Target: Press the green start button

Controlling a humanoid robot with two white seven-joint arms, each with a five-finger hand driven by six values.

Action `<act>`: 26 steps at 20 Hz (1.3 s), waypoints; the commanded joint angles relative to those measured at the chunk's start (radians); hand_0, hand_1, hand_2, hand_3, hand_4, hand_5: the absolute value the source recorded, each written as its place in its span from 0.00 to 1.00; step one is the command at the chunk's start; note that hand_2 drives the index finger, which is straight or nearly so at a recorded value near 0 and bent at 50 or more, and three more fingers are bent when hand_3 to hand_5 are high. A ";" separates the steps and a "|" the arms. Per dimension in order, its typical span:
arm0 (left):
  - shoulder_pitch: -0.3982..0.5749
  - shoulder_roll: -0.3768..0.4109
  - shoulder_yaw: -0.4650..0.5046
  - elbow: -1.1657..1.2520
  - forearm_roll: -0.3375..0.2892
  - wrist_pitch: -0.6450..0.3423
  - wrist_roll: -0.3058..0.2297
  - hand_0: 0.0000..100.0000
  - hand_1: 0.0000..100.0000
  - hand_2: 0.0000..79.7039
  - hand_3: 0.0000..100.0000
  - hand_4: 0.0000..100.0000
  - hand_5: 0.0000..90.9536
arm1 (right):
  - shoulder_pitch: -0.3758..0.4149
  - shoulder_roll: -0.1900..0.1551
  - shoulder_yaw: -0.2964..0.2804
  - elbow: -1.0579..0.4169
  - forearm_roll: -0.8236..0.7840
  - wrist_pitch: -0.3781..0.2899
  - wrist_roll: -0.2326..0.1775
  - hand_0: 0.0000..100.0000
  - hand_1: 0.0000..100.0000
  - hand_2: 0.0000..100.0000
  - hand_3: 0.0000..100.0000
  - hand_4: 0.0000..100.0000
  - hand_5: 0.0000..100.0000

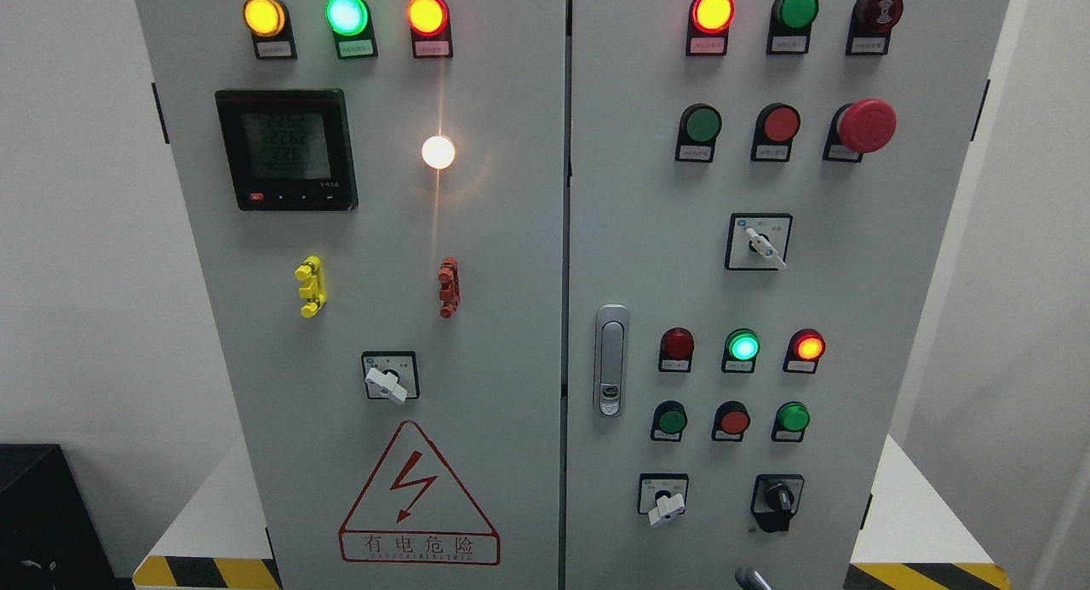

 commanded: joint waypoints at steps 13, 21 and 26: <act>-0.023 0.000 0.000 -0.028 0.000 0.001 -0.001 0.12 0.56 0.00 0.00 0.00 0.00 | -0.028 0.005 -0.012 0.000 0.216 -0.019 0.007 0.02 0.29 0.00 0.22 0.20 0.04; -0.023 0.000 0.000 -0.028 0.000 0.001 -0.001 0.12 0.56 0.00 0.00 0.00 0.00 | -0.079 0.006 -0.040 0.002 0.529 -0.066 -0.021 0.14 0.31 0.00 0.59 0.61 0.61; -0.023 0.000 0.000 -0.028 0.000 0.001 -0.001 0.12 0.56 0.00 0.00 0.00 0.00 | -0.129 0.005 -0.086 0.023 0.727 -0.118 -0.039 0.14 0.32 0.00 0.78 0.80 0.94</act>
